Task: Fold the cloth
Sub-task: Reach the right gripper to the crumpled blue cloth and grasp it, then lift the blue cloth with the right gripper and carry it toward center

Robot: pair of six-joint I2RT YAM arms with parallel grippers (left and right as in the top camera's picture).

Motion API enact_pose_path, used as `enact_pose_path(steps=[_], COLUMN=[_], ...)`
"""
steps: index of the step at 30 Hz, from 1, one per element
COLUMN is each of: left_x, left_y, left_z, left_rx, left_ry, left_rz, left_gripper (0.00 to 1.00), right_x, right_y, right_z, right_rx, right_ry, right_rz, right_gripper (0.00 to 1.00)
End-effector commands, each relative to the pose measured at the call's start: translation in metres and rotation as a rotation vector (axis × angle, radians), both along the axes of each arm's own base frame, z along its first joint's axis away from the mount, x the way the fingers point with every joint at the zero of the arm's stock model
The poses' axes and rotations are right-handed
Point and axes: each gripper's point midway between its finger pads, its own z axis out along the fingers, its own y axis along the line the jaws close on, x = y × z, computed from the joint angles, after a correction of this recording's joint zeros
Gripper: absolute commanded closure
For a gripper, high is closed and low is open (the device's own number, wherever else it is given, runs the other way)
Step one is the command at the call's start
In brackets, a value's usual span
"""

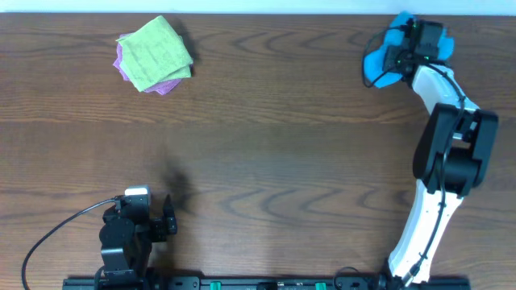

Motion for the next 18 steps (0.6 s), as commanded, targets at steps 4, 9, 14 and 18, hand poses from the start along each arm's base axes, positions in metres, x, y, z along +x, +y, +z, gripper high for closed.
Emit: enact_pose_path(steps=[4, 9, 14, 18], left_x=[-0.001, -0.001, 0.0, 0.0], left_y=[0.0, 0.0, 0.0, 0.0], left_z=[-0.003, -0.003, -0.002, -0.002], left_rx=[0.009, 0.009, 0.009, 0.009], left_ry=[0.005, 0.005, 0.004, 0.004], left_rz=[-0.003, -0.003, -0.003, -0.003], left_gripper=[0.05, 0.05, 0.05, 0.05], right_x=[-0.034, -0.099, -0.164, -0.21], right_y=[0.042, 0.084, 0.119, 0.154], right_z=[0.122, 0.178, 0.196, 0.198], right_rx=[-0.015, -0.005, 0.001, 0.054], right_ry=[-0.059, 0.012, 0.136, 0.24], right_rz=[0.091, 0.17, 0.288, 0.391], right_gripper=[0.99, 0.99, 0.99, 0.98])
